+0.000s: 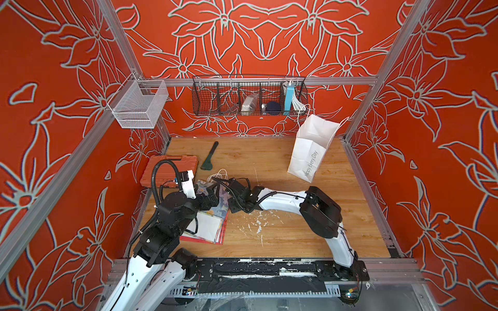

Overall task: Put away the paper bag
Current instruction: Place the paper bag at the center of the board.

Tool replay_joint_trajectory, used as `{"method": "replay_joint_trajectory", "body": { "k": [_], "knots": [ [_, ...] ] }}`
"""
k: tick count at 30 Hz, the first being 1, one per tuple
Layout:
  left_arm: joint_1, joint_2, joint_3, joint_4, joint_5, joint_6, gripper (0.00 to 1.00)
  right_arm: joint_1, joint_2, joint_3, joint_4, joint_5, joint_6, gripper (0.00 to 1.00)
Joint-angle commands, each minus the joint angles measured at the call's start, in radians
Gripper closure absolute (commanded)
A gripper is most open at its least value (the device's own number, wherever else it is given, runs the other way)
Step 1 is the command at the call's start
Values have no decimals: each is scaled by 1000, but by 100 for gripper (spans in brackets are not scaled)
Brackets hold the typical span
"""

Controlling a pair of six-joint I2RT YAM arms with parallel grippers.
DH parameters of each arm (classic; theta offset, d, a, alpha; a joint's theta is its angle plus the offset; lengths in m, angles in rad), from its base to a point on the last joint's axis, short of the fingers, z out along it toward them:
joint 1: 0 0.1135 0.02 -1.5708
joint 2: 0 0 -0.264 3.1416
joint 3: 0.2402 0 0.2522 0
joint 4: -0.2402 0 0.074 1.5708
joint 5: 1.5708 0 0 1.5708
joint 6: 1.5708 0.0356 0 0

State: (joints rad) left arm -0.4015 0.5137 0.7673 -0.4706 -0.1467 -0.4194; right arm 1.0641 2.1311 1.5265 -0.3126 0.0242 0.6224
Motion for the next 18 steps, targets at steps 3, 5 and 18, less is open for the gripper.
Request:
{"method": "replay_joint_trajectory", "body": {
  "k": [3, 5, 18],
  "knots": [
    [7, 19, 4, 15, -6, 4, 1, -32, -41, 16, -66, 30, -129, 55],
    [8, 24, 4, 29, 0, 6, 1, -41, -136, -42, -67, 52, -166, 52],
    [13, 246, -29, 409, 465, 98, 1, -140, -991, -493, -334, 293, -202, 45]
  ]
}}
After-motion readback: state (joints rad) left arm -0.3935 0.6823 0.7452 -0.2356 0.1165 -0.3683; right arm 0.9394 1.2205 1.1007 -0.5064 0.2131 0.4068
